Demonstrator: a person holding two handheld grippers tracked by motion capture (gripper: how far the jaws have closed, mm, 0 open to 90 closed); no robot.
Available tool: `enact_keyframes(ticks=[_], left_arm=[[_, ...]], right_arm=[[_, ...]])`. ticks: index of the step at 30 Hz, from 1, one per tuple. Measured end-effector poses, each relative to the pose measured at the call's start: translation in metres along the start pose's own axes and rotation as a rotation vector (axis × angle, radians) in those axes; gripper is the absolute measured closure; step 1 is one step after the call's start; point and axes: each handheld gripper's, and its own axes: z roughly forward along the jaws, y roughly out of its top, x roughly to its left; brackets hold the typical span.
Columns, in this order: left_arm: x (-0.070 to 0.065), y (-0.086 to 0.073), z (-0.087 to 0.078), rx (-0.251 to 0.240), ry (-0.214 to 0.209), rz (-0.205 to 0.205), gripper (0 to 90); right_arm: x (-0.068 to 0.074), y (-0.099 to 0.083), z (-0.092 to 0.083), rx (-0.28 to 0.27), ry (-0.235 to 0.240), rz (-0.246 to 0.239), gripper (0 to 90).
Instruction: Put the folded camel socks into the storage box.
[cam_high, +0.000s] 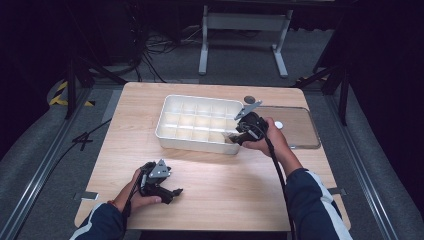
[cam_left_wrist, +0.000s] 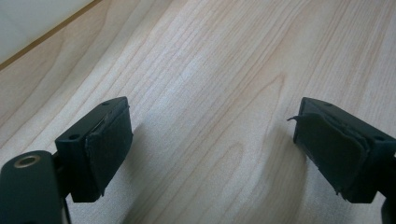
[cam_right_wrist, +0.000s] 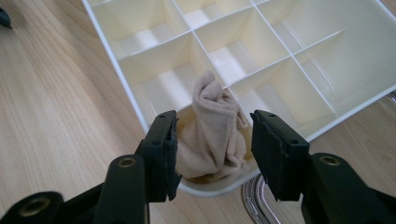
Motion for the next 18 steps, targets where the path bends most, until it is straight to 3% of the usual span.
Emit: enact_keyframes(ticks=[18], left_arm=[[0.000,0.000,0.000,0.000,0.000,0.000,11.8]], right_arm=[[0.014,-0.010,-0.026,-0.047,-0.042,-0.036,46.6]])
